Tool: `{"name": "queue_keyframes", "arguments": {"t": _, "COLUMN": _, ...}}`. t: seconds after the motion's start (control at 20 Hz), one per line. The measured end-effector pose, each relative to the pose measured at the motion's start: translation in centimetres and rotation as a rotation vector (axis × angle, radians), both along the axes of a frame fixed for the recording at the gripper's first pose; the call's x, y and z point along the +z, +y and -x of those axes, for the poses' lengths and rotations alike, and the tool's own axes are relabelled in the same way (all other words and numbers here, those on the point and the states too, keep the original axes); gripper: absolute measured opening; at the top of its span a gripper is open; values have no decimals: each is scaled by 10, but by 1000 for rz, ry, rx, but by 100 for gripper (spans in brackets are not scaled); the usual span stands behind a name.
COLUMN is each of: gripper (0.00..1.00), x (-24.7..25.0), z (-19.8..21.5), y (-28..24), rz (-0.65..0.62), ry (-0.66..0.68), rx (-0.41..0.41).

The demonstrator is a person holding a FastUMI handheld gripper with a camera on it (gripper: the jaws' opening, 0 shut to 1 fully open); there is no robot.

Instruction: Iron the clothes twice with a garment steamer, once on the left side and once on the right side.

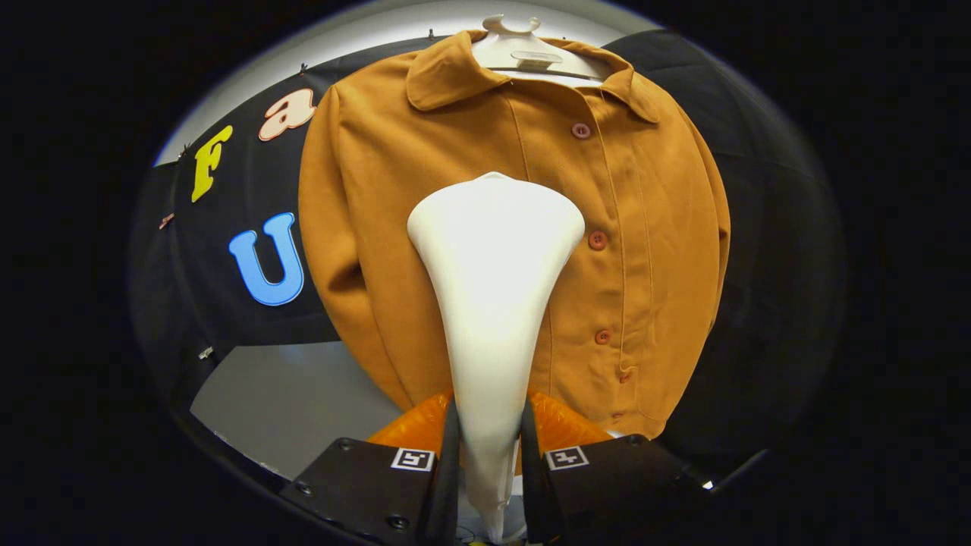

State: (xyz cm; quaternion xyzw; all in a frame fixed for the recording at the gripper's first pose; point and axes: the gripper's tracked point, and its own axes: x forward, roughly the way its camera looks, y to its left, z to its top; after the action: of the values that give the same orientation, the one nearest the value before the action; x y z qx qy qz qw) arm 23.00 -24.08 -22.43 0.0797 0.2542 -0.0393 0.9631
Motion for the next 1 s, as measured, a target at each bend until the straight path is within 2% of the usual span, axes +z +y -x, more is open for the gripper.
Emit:
{"name": "queue_keyframes", "arguments": {"t": 0.45, "gripper": 38, "x": -63, "z": 19, "y": -3, "rz": -8, "ry": 162, "rx": 10}}
{"name": "queue_keyframes", "arguments": {"t": 1.0, "gripper": 38, "x": -129, "z": 53, "y": -4, "rz": -31, "ry": 333, "rx": -16}}
